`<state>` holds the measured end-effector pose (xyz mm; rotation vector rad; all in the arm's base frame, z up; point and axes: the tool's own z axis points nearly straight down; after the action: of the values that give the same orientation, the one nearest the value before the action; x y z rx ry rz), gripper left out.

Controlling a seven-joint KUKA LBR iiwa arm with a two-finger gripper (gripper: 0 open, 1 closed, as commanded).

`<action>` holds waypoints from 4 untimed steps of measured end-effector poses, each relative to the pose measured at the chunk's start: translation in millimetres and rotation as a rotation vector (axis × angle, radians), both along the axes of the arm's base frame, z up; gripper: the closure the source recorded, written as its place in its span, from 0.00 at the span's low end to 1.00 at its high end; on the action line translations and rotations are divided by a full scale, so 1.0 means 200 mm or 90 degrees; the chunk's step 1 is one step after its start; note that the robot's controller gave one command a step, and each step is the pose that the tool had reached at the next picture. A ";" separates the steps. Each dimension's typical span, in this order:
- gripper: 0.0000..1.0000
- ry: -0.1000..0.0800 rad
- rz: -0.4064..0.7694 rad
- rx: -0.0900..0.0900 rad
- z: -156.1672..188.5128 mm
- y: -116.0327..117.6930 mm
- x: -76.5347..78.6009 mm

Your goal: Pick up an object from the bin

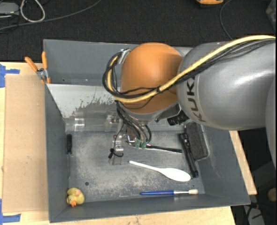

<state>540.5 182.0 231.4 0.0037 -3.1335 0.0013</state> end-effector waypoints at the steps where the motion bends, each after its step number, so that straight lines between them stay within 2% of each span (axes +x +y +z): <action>1: 0.00 -0.004 -0.003 0.001 0.02 -0.01 0.01; 2: 0.00 -0.005 0.095 0.001 -0.31 -0.28 0.08; 3: 0.00 -0.006 0.028 0.001 -0.47 -0.79 0.10; 4: 0.00 -0.004 0.009 0.002 -0.42 -0.87 0.21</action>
Offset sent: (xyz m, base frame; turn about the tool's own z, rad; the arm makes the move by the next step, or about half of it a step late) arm 0.0367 -0.1425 -0.1614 -0.3639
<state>583.4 8.9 146.7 0.0267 -3.1401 -0.0036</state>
